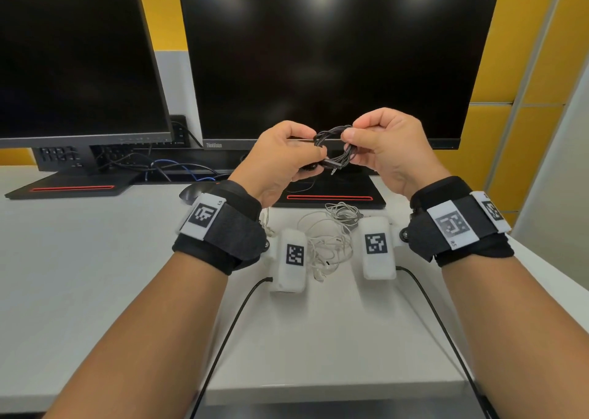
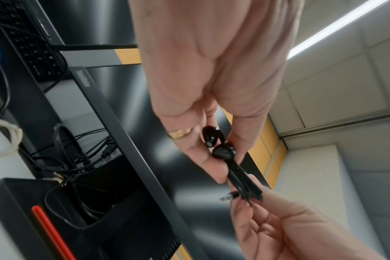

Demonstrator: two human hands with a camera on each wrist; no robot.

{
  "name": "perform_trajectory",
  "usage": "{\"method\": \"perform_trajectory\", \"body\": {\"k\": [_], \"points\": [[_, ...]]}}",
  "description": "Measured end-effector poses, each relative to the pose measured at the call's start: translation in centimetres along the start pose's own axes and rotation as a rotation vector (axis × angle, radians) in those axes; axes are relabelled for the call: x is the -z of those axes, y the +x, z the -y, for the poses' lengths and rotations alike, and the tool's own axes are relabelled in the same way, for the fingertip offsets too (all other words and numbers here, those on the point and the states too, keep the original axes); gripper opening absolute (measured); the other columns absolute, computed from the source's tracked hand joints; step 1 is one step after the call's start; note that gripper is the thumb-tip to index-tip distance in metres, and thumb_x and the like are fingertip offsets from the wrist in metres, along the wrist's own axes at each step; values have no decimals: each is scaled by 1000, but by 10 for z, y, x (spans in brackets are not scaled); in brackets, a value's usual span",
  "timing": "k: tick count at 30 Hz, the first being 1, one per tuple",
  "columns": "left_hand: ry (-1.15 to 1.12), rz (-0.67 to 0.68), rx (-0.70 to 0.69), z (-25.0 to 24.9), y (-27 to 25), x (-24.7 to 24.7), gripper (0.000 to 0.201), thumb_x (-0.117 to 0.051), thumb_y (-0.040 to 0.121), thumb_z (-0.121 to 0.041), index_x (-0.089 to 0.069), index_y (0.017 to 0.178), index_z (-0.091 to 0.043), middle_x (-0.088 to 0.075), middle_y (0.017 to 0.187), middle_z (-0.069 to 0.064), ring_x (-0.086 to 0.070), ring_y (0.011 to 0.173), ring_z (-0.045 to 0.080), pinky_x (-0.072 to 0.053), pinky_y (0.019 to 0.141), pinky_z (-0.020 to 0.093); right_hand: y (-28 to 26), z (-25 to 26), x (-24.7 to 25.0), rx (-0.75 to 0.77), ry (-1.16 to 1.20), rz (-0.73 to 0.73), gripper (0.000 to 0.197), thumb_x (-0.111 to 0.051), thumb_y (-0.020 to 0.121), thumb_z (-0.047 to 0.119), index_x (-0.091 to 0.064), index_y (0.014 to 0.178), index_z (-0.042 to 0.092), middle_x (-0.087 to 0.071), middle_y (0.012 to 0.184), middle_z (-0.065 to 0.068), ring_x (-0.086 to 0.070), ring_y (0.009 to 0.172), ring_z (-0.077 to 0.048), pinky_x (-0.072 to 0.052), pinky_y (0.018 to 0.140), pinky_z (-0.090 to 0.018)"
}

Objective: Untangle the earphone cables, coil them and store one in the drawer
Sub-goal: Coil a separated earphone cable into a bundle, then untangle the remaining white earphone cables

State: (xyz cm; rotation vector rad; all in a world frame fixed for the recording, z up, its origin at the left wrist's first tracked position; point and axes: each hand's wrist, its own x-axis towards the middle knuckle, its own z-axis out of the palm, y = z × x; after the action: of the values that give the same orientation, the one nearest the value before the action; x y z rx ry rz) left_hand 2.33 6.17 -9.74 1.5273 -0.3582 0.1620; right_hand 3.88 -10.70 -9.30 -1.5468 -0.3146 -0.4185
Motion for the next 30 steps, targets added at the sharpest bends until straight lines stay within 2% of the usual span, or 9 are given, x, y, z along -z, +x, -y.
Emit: {"method": "perform_trajectory", "body": {"k": [2, 6, 10, 15, 17, 23, 25, 28, 30], "points": [[64, -40, -19, -1, 1, 1, 19, -65, 85, 5, -60, 99, -6, -67, 102, 16, -70, 93, 23, -58, 69, 25, 0, 1, 4, -25, -16, -7, 13, -68, 87, 1, -65, 89, 13, -69, 88, -10, -70, 77, -18, -55, 60, -22], [211, -75, -44, 2, -1, 2, 7, -65, 87, 1, -67, 87, -5, -69, 85, 11, -69, 78, 17, -60, 71, 27, 0, 6, 14, -134, -46, 8, 9, -67, 89, 1, -68, 92, 9, -70, 91, -9, -71, 76, -14, -56, 61, -20], [429, -31, -3, -4, -1, -6, 10, -64, 88, 0, -72, 86, -5, -69, 84, 12, -68, 80, 19, -60, 75, 30, -6, 14, 26, -282, -154, 108, 14, -61, 90, -7, -69, 94, 4, -70, 95, -17, -73, 73, -16, -57, 58, -21], [734, 202, 115, -11, -11, -22, 17, -62, 88, 0, -75, 85, -11, -73, 89, 12, -68, 79, 18, -60, 78, 30, -19, 20, 35, -400, -420, 187, 17, -61, 88, -9, -69, 89, 6, -68, 97, -17, -71, 84, -23, -59, 62, -25], [837, 295, 137, -10, -15, -32, 21, -61, 87, 1, -74, 84, -15, -72, 93, 11, -67, 81, 18, -59, 80, 30, -25, 18, 37, -460, -503, 194, 17, -60, 89, -9, -68, 88, 6, -67, 96, -17, -69, 87, -25, -60, 68, -28], [1271, 604, 143, -4, -19, -66, 29, -58, 93, -9, -68, 120, -14, -68, 116, 7, -64, 97, 20, -54, 92, 29, -33, 8, 45, -599, -765, 250, 13, -62, 90, -4, -71, 88, 6, -73, 92, -12, -72, 91, -23, -56, 92, -37], [1432, 706, 122, -2, -22, -74, 32, -55, 95, -14, -64, 126, -13, -66, 120, 6, -62, 98, 19, -51, 94, 29, -35, 4, 49, -615, -828, 294, 9, -64, 89, -1, -71, 93, 4, -74, 95, -13, -73, 92, -22, -56, 92, -35], [1677, 895, 118, 1, -25, -84, 35, -50, 98, -18, -57, 132, -14, -60, 125, 8, -58, 109, 24, -48, 97, 32, -35, 0, 55, -608, -852, 332, 9, -70, 82, -4, -68, 89, -1, -71, 93, -16, -72, 82, -24, -60, 78, -33], [1748, 941, 122, 2, -26, -90, 38, -49, 99, -24, -54, 135, -13, -57, 131, 8, -55, 116, 27, -44, 100, 34, -35, -1, 56, -638, -964, 377, 13, -70, 84, 2, -71, 96, -2, -75, 91, -15, -73, 88, -25, -59, 85, -36]]}}
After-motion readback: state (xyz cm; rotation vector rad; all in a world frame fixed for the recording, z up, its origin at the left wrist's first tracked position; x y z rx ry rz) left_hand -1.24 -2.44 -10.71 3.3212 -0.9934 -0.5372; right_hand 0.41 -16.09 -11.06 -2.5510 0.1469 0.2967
